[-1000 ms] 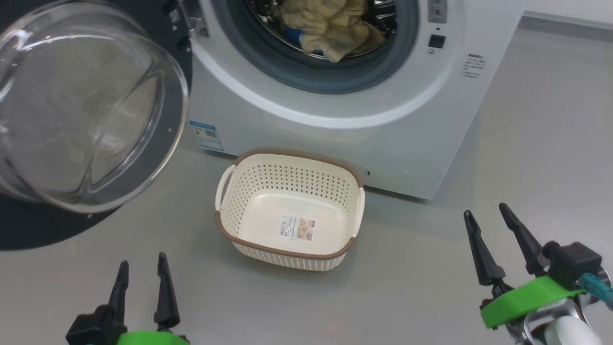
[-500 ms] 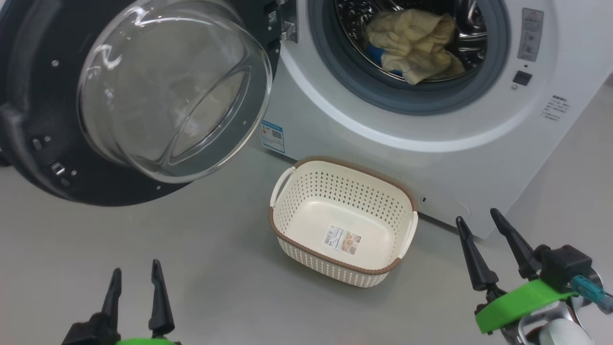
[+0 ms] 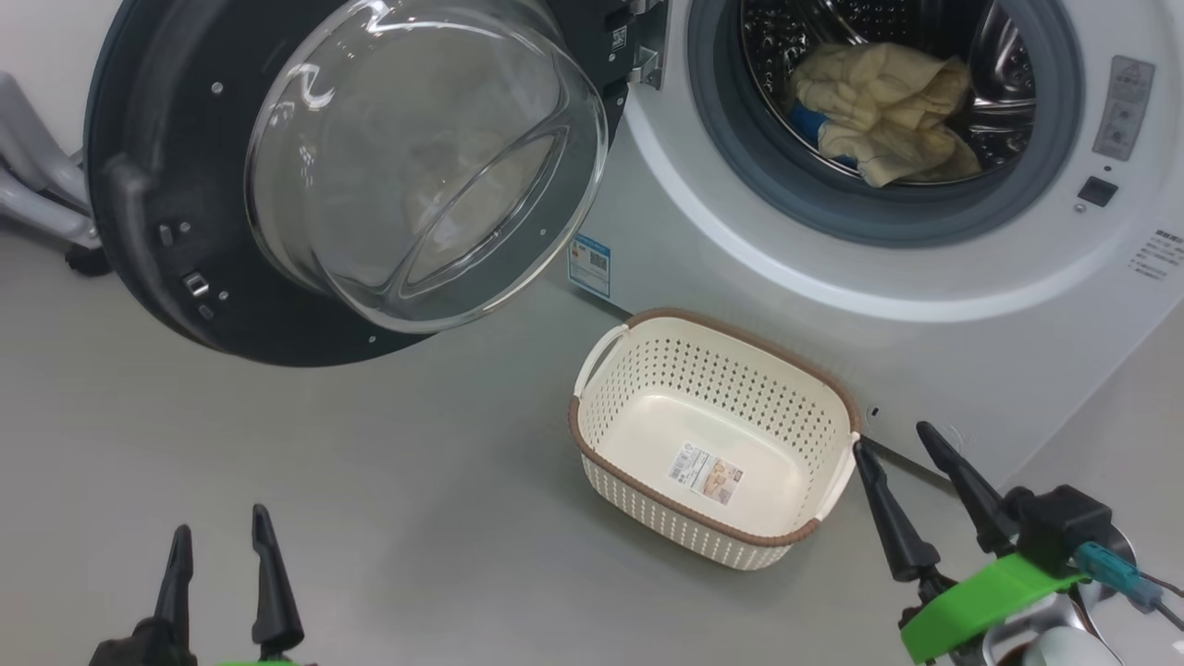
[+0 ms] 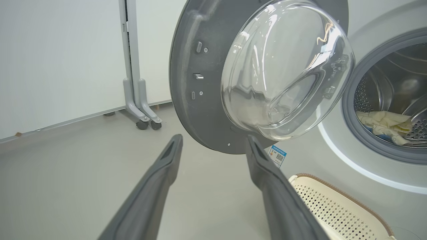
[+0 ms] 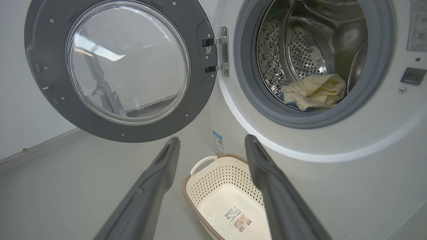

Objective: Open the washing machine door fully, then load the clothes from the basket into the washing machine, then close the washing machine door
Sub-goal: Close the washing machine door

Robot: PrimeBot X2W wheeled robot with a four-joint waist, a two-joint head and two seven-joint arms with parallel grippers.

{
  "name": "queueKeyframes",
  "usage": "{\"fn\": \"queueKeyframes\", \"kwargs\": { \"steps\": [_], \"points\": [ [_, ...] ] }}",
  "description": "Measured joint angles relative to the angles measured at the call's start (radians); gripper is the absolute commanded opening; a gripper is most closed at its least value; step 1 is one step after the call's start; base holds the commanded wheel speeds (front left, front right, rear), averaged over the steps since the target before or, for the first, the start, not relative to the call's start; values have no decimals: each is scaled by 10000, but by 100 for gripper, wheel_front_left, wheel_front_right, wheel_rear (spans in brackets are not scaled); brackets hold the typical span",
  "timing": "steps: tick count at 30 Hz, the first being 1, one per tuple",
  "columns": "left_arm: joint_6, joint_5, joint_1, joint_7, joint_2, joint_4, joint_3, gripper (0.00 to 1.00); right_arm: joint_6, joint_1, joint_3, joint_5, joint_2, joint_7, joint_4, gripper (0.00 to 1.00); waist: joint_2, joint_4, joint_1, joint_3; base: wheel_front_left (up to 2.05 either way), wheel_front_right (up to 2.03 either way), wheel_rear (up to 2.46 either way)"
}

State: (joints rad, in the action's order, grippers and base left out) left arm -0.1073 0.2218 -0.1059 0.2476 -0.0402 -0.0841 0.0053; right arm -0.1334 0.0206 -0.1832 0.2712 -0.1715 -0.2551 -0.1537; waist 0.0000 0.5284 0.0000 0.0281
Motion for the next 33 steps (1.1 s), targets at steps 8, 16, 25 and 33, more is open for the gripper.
{"fn": "queueKeyframes", "kwargs": {
  "steps": [8, 16, 25, 33],
  "points": [
    [-96, 0, -51, 0, 2, 376, 186, 100, 0, -202, -336, 17, -100, 0, -184, 100, 0, 103, 0, 177, 0, 0, 0],
    [-155, 1220, -53, 0, 10, 470, 759, 0, 0, -296, -403, 31, -104, 0, -203, 100, 0, 116, 0, 209, 0, 0, 0],
    [631, 4312, 830, 15, 48, -159, 3415, 0, 0, -269, -232, 48, -104, 0, -201, 100, 0, 75, 0, 174, 0, 0, 0],
    [872, 5451, 3315, -803, -1634, -1498, 4911, 0, 0, -6, 65, 13, 36, 0, -138, 100, 0, -5, 0, 83, 0, 0, 0]
  ]
}}
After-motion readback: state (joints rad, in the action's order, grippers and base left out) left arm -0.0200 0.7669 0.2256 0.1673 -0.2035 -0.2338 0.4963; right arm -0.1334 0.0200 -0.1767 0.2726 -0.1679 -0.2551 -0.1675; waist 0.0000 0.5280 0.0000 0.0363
